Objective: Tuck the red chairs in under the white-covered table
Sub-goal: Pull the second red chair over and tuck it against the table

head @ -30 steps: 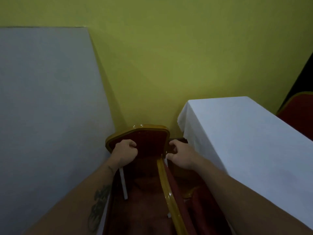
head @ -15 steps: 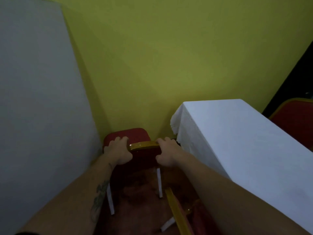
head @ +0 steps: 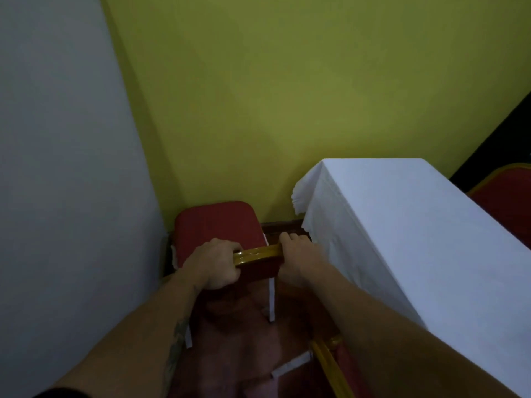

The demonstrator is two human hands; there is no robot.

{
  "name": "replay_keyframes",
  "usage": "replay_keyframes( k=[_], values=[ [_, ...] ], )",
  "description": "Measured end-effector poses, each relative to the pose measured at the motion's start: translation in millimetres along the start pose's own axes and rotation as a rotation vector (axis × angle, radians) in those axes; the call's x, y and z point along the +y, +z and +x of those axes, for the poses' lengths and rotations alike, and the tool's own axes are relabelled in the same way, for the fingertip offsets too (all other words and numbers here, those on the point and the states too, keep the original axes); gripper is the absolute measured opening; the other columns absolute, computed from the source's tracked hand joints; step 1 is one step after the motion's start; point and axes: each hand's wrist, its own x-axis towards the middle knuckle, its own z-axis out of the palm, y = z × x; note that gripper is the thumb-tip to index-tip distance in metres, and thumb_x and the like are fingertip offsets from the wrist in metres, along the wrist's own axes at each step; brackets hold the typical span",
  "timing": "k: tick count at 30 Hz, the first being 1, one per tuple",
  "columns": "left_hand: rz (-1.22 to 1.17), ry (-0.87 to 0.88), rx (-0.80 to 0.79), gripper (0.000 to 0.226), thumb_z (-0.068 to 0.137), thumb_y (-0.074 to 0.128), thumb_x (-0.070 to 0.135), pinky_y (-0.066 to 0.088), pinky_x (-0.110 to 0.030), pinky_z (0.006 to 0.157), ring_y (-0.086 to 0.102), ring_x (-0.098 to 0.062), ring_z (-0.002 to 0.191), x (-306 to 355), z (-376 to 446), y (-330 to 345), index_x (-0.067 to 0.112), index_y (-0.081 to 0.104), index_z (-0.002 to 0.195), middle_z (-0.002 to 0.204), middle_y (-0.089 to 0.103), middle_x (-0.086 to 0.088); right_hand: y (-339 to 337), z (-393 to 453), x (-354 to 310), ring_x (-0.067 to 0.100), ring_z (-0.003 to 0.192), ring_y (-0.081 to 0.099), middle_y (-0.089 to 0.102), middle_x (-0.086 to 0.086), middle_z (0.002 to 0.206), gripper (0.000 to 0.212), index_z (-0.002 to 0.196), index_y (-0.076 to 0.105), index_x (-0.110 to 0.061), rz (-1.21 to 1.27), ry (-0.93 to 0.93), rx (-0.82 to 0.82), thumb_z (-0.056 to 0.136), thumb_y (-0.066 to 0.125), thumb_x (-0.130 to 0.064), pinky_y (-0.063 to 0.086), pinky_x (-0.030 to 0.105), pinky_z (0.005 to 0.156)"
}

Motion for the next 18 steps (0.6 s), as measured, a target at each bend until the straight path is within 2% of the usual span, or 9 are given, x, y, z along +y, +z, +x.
replay_keyframes(
  k=[3, 9, 12, 14, 16, 18],
  values=[
    [0.034, 0.024, -0.03, 0.034, 0.072, 0.064, 0.034, 0.055, -0.037, 0.078, 0.066, -0.022, 0.084, -10, 2, -4, 0.029, 0.07, 0.105, 0.087, 0.066, 0.008, -5, -6, -3, 0.033, 0.13, 0.045, 0.049, 0.009, 0.14, 0.071, 0.14, 0.037, -0.017, -0.035, -0.006, -0.046, 0.08, 0.069, -0.039, 0.041, 0.053, 0.106],
    [0.098, -0.027, -0.123, 0.029, 0.068, 0.063, 0.039, 0.059, -0.038, 0.08, 0.068, -0.02, 0.083, -24, 18, -14, 0.033, 0.072, 0.095, 0.089, 0.071, 0.006, -6, -25, -6, 0.035, 0.131, 0.042, 0.046, 0.012, 0.142, 0.076, 0.145, 0.032, -0.015, -0.102, -0.05, -0.06, 0.082, 0.07, -0.036, 0.039, 0.052, 0.105],
    [0.195, -0.088, -0.116, 0.02, 0.065, 0.062, 0.048, 0.057, -0.037, 0.08, 0.066, -0.022, 0.083, -26, 27, -23, 0.033, 0.064, 0.077, 0.082, 0.066, 0.006, -6, -32, -9, 0.036, 0.127, 0.043, 0.046, 0.012, 0.138, 0.072, 0.141, 0.034, -0.015, -0.101, -0.067, -0.053, 0.081, 0.071, -0.032, 0.04, 0.051, 0.103],
    [0.233, -0.141, -0.12, 0.023, 0.066, 0.064, 0.049, 0.055, -0.034, 0.075, 0.065, -0.023, 0.08, -29, 34, -29, 0.027, 0.059, 0.072, 0.077, 0.061, 0.006, -3, -34, -12, 0.036, 0.126, 0.044, 0.045, 0.012, 0.136, 0.072, 0.14, 0.034, -0.016, -0.102, -0.069, -0.057, 0.08, 0.07, -0.03, 0.041, 0.05, 0.102],
    [0.267, -0.182, -0.104, 0.034, 0.062, 0.064, 0.05, 0.057, -0.036, 0.079, 0.066, -0.025, 0.081, -31, 40, -35, 0.021, 0.064, 0.079, 0.082, 0.065, 0.001, 1, -35, -14, 0.036, 0.125, 0.043, 0.043, 0.013, 0.136, 0.072, 0.141, 0.032, -0.016, -0.114, -0.07, -0.058, 0.081, 0.07, -0.03, 0.042, 0.048, 0.1],
    [0.255, -0.194, -0.063, 0.052, 0.057, 0.063, 0.05, 0.057, -0.044, 0.089, 0.066, -0.027, 0.09, -36, 51, -36, 0.022, 0.07, 0.1, 0.099, 0.07, -0.003, 3, -36, -15, 0.037, 0.124, 0.043, 0.042, 0.014, 0.135, 0.072, 0.141, 0.03, -0.016, -0.126, -0.07, -0.053, 0.082, 0.069, -0.03, 0.042, 0.047, 0.099]
  ],
)
